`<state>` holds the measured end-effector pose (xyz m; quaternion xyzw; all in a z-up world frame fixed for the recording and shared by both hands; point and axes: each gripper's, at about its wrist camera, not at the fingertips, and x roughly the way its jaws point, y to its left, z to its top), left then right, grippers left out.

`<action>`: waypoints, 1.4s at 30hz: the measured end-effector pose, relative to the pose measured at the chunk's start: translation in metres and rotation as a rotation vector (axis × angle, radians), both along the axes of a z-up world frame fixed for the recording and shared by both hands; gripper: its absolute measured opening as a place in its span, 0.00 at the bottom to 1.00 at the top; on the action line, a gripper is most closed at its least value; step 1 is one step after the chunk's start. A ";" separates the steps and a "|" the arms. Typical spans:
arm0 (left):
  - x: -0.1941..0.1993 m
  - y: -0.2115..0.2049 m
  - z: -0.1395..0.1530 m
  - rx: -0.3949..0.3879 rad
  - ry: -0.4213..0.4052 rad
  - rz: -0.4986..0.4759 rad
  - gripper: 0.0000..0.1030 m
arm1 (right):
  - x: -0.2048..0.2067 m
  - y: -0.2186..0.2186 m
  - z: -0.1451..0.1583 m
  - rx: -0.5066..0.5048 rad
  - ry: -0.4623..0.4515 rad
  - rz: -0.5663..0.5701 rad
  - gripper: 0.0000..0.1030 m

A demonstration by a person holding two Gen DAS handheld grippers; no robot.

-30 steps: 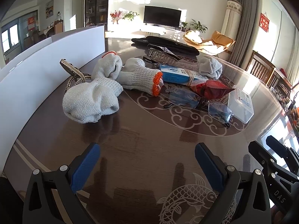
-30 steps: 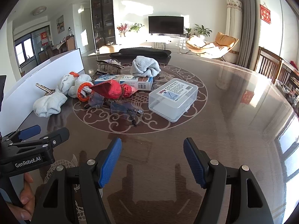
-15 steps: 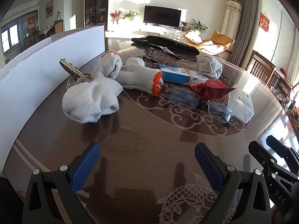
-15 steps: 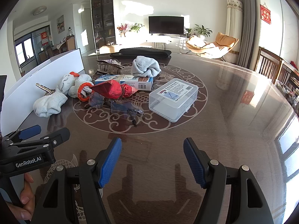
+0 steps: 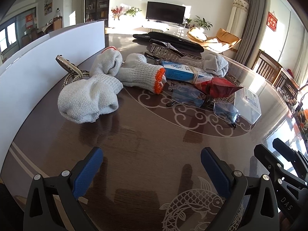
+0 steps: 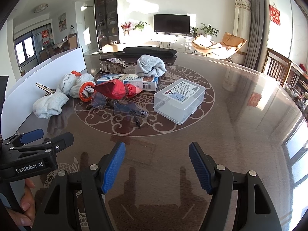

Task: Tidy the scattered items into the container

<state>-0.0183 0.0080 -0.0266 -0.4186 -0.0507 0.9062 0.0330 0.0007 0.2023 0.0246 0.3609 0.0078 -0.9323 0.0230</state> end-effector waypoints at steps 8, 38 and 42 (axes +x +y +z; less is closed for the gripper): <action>0.000 -0.001 -0.002 0.014 -0.007 0.000 1.00 | -0.002 0.003 0.000 -0.008 -0.012 -0.004 0.68; -0.002 0.010 -0.004 -0.069 -0.035 -0.013 1.00 | -0.004 0.004 -0.001 -0.024 -0.022 -0.007 0.68; -0.003 0.011 -0.004 -0.076 -0.036 -0.013 1.00 | -0.004 0.004 -0.002 -0.029 -0.024 -0.008 0.68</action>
